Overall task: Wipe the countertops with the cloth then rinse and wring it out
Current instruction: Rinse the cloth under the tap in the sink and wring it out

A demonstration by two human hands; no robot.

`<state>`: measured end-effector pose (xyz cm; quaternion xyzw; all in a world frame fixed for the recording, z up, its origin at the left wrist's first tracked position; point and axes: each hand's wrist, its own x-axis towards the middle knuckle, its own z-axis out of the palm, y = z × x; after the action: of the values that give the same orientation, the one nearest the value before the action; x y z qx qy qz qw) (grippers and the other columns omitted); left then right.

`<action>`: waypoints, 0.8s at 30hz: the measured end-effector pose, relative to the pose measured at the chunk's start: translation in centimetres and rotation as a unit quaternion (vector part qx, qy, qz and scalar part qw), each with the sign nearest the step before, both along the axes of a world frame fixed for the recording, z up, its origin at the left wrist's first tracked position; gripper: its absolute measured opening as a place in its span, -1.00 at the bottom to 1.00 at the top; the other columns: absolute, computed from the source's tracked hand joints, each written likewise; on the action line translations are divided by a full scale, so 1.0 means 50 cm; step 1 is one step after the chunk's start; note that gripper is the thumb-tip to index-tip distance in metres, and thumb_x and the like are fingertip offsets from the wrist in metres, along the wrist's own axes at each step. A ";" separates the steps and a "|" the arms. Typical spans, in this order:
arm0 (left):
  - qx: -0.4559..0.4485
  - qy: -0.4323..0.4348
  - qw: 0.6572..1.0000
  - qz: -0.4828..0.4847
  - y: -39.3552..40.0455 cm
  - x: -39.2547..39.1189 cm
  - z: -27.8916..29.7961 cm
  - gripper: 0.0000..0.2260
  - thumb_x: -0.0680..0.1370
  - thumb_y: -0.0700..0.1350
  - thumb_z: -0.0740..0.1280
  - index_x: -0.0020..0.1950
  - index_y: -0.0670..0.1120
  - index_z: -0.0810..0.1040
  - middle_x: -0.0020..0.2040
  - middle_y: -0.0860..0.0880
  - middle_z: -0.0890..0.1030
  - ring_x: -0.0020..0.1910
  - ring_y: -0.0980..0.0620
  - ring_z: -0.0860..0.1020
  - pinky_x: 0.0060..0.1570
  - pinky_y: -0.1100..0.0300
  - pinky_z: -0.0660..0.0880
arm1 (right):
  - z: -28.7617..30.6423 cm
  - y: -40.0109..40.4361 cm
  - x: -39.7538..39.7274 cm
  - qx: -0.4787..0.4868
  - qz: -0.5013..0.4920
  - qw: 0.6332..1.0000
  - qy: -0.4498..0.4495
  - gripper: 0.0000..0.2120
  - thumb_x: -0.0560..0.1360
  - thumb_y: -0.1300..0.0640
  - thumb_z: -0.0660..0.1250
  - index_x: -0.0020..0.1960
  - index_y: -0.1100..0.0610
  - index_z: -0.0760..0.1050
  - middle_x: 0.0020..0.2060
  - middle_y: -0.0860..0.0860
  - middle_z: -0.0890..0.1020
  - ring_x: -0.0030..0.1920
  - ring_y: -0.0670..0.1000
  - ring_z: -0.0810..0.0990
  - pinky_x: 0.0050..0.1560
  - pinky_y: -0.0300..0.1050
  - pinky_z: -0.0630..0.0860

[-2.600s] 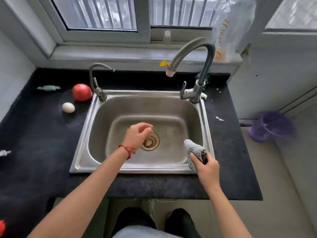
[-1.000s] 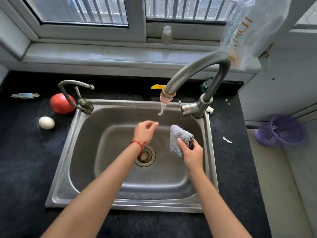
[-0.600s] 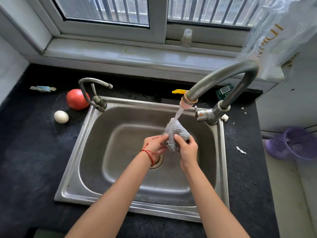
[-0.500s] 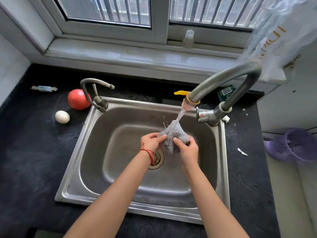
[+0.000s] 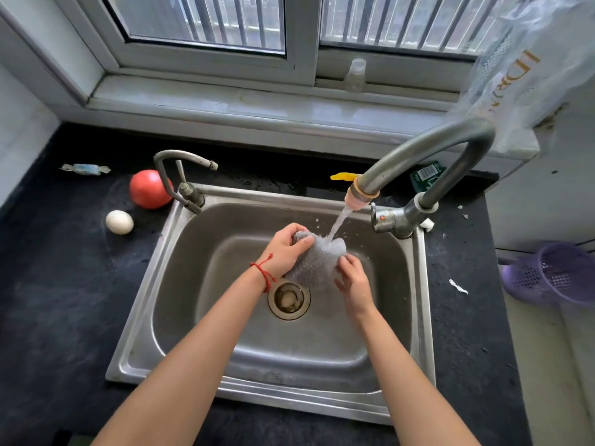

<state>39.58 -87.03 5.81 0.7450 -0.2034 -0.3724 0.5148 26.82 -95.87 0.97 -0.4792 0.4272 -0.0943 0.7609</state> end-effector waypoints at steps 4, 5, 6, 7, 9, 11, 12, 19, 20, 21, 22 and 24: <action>-0.026 -0.028 0.999 -0.020 0.000 0.020 0.018 -0.97 0.54 -0.17 0.25 -0.10 -0.09 0.45 -0.24 0.06 0.48 -0.24 0.17 0.44 -0.25 0.36 0.42 | 0.002 -0.011 0.002 0.030 0.068 0.994 -0.079 -0.51 0.31 0.13 0.27 0.24 0.05 0.35 0.10 0.04 0.54 0.13 -0.01 0.49 0.09 -0.17 0.41; -0.028 -0.033 0.999 -0.014 0.001 0.025 0.020 -0.97 0.54 -0.17 0.25 -0.09 -0.09 0.45 -0.23 0.07 0.48 -0.24 0.18 0.45 -0.27 0.40 0.43 | 0.001 -0.010 0.002 0.035 0.069 0.994 -0.078 -0.45 0.29 0.16 0.29 0.27 0.03 0.30 0.11 0.09 0.53 0.13 0.04 0.50 0.10 -0.13 0.44; -0.031 -0.027 0.999 0.001 0.001 0.029 0.022 -0.97 0.54 -0.16 0.25 -0.09 -0.09 0.45 -0.23 0.07 0.49 -0.23 0.18 0.45 -0.29 0.42 0.44 | 0.000 -0.008 0.003 0.042 0.073 0.994 -0.065 -0.39 0.28 0.18 0.32 0.30 0.02 0.26 0.13 0.14 0.54 0.14 0.10 0.51 0.14 -0.04 0.44; -0.037 -0.011 0.999 0.022 0.000 0.030 0.022 -0.96 0.54 -0.16 0.25 -0.11 -0.08 0.46 -0.22 0.06 0.49 -0.23 0.17 0.46 -0.29 0.40 0.46 | -0.001 -0.005 0.004 0.051 0.081 0.994 -0.051 -0.36 0.28 0.18 0.35 0.32 0.03 0.25 0.14 0.18 0.54 0.15 0.16 0.53 0.18 0.06 0.44; -0.051 0.032 0.996 0.065 -0.001 0.028 0.021 -0.89 0.55 -0.16 0.23 -0.16 -0.02 0.47 -0.21 0.03 0.50 -0.21 0.13 0.47 -0.22 0.27 0.47 | -0.002 0.007 0.007 0.079 0.103 0.991 -0.016 -0.39 0.31 0.18 0.40 0.32 0.16 0.31 0.14 0.25 0.56 0.14 0.26 0.54 0.20 0.15 0.46; -0.066 0.067 0.991 0.098 0.001 0.023 0.017 -0.87 0.55 -0.15 0.23 -0.19 0.01 0.47 -0.19 0.01 0.51 -0.19 0.08 0.48 -0.17 0.18 0.47 | 0.005 0.020 0.010 0.135 0.076 0.988 -0.007 -0.56 0.37 0.20 0.39 0.20 0.33 0.43 0.04 0.30 0.60 0.05 0.28 0.58 0.07 0.10 0.58; -0.068 0.075 0.989 0.112 0.005 0.020 0.015 -0.87 0.55 -0.14 0.23 -0.19 0.01 0.46 -0.19 0.01 0.51 -0.18 0.07 0.48 -0.18 0.17 0.47 | 0.011 0.024 0.011 0.158 0.039 0.987 -0.012 -0.68 0.40 0.22 0.36 0.10 0.36 0.48 -0.07 0.28 0.63 -0.05 0.25 0.62 -0.08 0.03 0.63; -0.015 0.034 0.982 0.185 0.073 0.004 -0.056 -0.89 0.51 -0.19 0.29 -0.20 -0.05 0.44 -0.24 0.01 0.48 -0.21 0.06 0.45 -0.28 0.24 0.40 | 0.015 -0.007 0.028 0.000 -0.099 0.994 0.046 -0.86 0.52 0.21 0.24 -0.20 0.09 0.50 -0.23 0.03 0.57 -0.16 0.02 0.55 -0.15 -0.07 0.56; -0.003 0.037 0.979 0.201 0.081 -0.002 -0.069 -0.85 0.50 -0.21 0.30 -0.24 -0.02 0.43 -0.26 0.01 0.48 -0.22 0.04 0.45 -0.29 0.23 0.40 | 0.014 -0.010 0.034 -0.024 -0.085 0.995 0.052 -0.84 0.53 0.20 0.23 -0.20 0.06 0.49 -0.21 0.02 0.57 -0.12 0.02 0.55 -0.06 -0.02 0.57; 0.016 0.033 0.976 0.215 0.085 -0.009 -0.079 -0.81 0.50 -0.23 0.31 -0.26 0.00 0.41 -0.27 0.01 0.48 -0.24 0.04 0.45 -0.30 0.23 0.41 | 0.014 -0.011 0.041 -0.043 -0.071 0.995 0.060 -0.83 0.54 0.17 0.22 -0.20 0.02 0.49 -0.18 0.02 0.57 -0.08 0.03 0.56 0.03 0.04 0.57; 0.033 0.040 0.973 0.226 0.088 -0.016 -0.090 -0.79 0.50 -0.24 0.31 -0.27 0.00 0.40 -0.28 -0.01 0.48 -0.27 0.04 0.45 -0.32 0.24 0.41 | 0.014 -0.009 0.050 -0.056 -0.058 0.995 0.064 -0.83 0.54 0.14 0.20 -0.19 -0.01 0.48 -0.13 0.03 0.58 -0.02 0.06 0.57 0.11 0.11 0.55; 0.059 0.088 0.961 0.254 0.088 -0.029 -0.109 -0.78 0.50 -0.25 0.31 -0.29 -0.02 0.39 -0.25 -0.08 0.49 -0.32 0.05 0.44 -0.36 0.23 0.43 | 0.014 -0.002 0.066 -0.058 -0.037 0.995 0.065 -0.84 0.55 0.09 0.17 -0.17 -0.06 0.46 -0.02 0.08 0.58 0.09 0.13 0.56 0.18 0.20 0.50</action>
<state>38.13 -82.60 0.36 0.7652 0.0609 -0.3046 0.5639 30.12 -95.98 1.66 -0.5116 0.4872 -0.1158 0.6982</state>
